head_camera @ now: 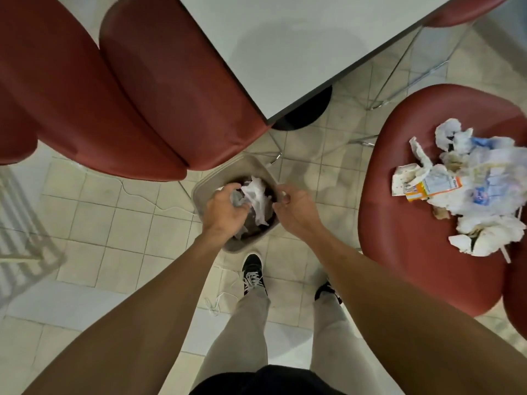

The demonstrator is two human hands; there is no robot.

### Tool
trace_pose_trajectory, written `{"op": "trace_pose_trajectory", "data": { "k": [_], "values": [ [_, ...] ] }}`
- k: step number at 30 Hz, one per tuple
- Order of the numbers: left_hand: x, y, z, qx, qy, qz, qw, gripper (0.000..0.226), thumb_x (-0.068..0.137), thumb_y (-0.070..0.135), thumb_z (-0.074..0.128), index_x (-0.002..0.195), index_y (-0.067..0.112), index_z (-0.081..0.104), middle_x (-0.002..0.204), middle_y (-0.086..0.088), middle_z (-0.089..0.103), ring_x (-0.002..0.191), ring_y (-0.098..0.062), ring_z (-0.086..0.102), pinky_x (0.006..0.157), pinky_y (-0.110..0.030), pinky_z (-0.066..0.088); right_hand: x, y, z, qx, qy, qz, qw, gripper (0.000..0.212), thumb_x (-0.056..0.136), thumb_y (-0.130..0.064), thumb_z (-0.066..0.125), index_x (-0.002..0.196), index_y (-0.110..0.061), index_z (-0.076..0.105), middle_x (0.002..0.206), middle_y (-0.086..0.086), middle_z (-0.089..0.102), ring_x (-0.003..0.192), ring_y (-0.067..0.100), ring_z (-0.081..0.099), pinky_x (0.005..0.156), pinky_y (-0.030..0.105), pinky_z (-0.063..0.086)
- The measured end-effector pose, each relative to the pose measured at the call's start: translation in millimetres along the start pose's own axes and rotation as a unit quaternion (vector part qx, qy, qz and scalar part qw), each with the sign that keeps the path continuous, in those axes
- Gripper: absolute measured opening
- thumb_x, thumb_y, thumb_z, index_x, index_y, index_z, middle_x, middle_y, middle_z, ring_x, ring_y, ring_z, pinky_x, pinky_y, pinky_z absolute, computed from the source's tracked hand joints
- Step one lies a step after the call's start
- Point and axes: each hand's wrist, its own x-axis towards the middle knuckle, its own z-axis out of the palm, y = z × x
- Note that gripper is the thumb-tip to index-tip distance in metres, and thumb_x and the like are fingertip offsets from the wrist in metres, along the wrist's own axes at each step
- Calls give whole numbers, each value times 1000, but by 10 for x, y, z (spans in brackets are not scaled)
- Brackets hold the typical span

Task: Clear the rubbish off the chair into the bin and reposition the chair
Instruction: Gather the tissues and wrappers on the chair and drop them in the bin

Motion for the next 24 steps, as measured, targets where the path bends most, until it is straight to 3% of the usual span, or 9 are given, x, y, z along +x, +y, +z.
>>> {"op": "trace_pose_trajectory", "data": {
  "k": [4, 8, 12, 14, 17, 24],
  "values": [
    [-71, 356, 316, 11, -13, 36, 999, 43, 80, 24, 72, 121, 26, 60, 115, 2, 62, 105, -16, 59, 93, -30, 47, -56, 337, -394, 7, 16, 32, 999, 41, 88, -17, 59, 128, -23, 56, 92, -3, 53, 92, 20, 59, 86, 37, 54],
    [-116, 709, 785, 3, -61, 77, 995, 47, 72, 35, 72, 117, 36, 57, 112, 3, 63, 99, -16, 63, 92, -35, 52, -181, 823, -833, 28, 42, 92, 994, 38, 86, -20, 59, 124, -15, 59, 103, 6, 61, 100, 27, 61, 89, 40, 52],
    [-223, 1181, 1441, 23, -116, 96, 988, 48, 77, 32, 74, 119, 40, 54, 112, -3, 63, 93, -18, 63, 88, -41, 54, -368, 1499, -1365, 34, 93, 114, 989, 41, 81, -17, 58, 121, -22, 61, 109, 8, 65, 102, 26, 59, 92, 36, 48],
    [-342, 1455, 1762, 32, -143, 105, 984, 46, 78, 36, 72, 119, 44, 54, 108, -3, 64, 93, -17, 64, 87, -38, 54, -475, 1842, -1632, 36, 113, 134, 984, 43, 82, -14, 57, 124, -20, 60, 116, 8, 65, 109, 27, 58, 94, 33, 46],
    [-513, 1822, 2273, 52, -176, 136, 974, 45, 79, 32, 73, 122, 35, 58, 106, -8, 64, 95, -23, 63, 85, -34, 52, -610, 2343, -2002, 59, 140, 182, 971, 49, 82, -13, 55, 129, -23, 56, 120, 9, 61, 107, 26, 59, 93, 36, 48],
    [-828, 2327, 3604, 96, -266, 200, 938, 43, 79, 26, 74, 120, 28, 61, 114, 1, 60, 90, -7, 57, 83, -19, 48, -680, 3497, -2625, 89, 224, 236, 941, 43, 84, -16, 59, 127, -23, 56, 117, 10, 57, 99, 25, 60, 85, 30, 45]
  ]
}}
